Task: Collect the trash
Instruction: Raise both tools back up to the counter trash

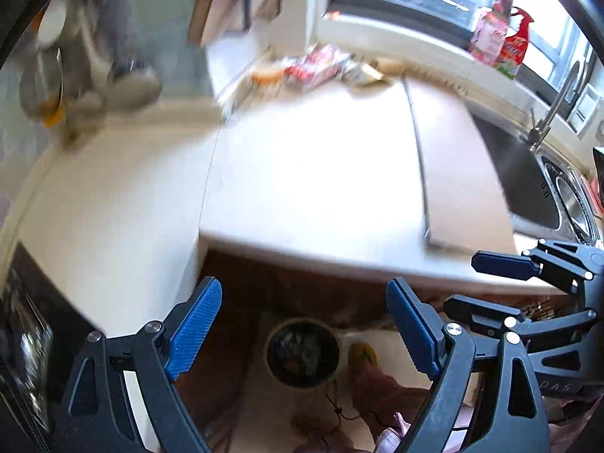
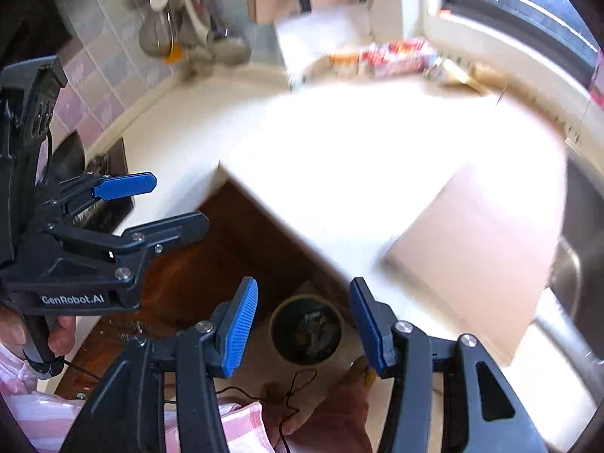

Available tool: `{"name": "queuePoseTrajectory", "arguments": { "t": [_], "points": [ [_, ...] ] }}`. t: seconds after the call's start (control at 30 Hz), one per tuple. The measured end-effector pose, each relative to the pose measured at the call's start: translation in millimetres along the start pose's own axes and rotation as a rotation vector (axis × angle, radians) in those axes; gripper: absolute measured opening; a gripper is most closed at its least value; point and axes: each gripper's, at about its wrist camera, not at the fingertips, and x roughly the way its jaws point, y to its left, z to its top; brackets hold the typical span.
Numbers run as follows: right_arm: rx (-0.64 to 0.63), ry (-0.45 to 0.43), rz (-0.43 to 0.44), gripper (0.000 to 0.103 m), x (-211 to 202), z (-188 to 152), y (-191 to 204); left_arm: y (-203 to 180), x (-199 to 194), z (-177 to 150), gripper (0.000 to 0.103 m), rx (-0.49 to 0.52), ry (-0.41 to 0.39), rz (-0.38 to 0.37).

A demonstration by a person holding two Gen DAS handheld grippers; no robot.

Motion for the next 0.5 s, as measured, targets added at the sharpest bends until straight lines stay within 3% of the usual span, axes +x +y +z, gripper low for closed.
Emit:
{"name": "queuePoseTrajectory", "arguments": {
  "t": [0.3,0.5],
  "points": [
    [0.044,-0.087,-0.024,0.051,-49.6,70.7,-61.5,-45.6,-9.2,95.1,0.095,0.159,-0.113,0.062],
    [0.165,-0.114,-0.001,0.051,-56.2,137.4,-135.0,-69.4,31.7,178.2,0.096,0.225,-0.103,0.073]
  ]
}}
